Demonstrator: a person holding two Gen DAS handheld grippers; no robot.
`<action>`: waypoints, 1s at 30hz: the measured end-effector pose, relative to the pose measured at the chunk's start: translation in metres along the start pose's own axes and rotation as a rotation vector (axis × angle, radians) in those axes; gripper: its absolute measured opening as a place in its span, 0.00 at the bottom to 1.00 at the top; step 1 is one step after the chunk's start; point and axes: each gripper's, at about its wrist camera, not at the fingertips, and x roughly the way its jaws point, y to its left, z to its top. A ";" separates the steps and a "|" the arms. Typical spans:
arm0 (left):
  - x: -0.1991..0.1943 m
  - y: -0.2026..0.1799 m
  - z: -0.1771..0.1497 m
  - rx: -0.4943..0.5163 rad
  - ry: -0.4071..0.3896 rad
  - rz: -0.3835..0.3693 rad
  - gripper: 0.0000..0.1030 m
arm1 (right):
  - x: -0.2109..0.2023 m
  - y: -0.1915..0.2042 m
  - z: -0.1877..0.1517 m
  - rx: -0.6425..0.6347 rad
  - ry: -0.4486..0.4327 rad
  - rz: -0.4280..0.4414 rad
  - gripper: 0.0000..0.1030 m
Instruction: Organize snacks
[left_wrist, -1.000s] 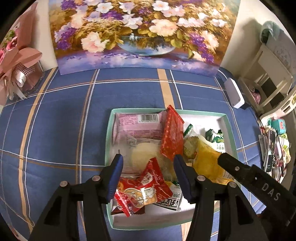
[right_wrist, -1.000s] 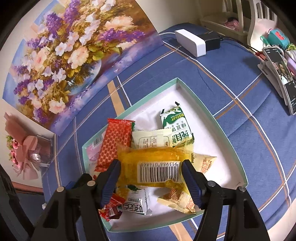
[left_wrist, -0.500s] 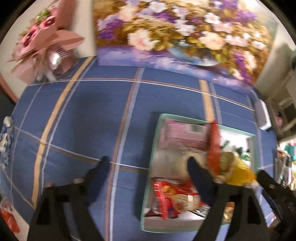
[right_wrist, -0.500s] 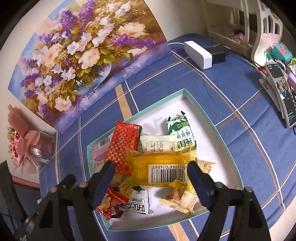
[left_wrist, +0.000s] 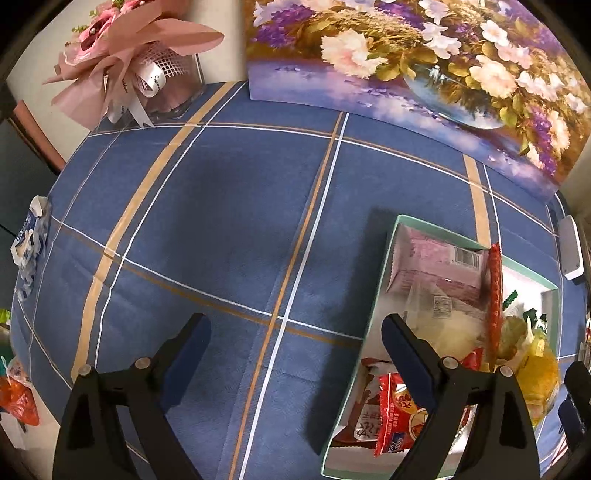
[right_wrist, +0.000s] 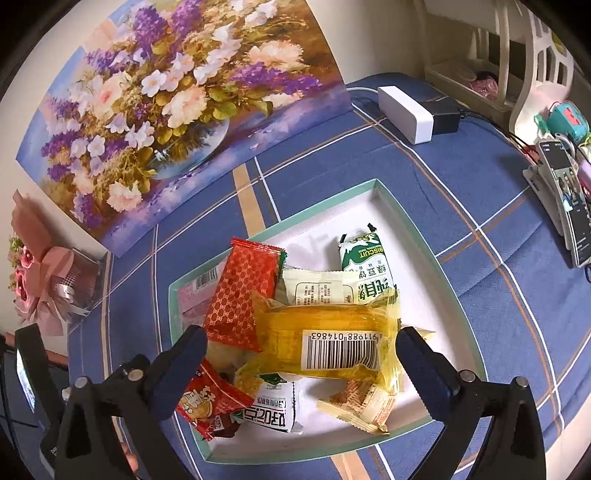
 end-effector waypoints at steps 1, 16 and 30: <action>0.000 0.000 0.000 -0.001 -0.003 0.001 0.91 | 0.000 0.001 0.000 -0.006 -0.001 0.001 1.00; -0.029 -0.007 -0.007 0.065 -0.071 0.034 0.91 | -0.010 0.023 -0.008 -0.082 -0.020 0.011 1.00; -0.059 0.015 -0.045 0.102 -0.103 0.040 0.91 | -0.039 0.038 -0.047 -0.179 -0.050 -0.016 1.00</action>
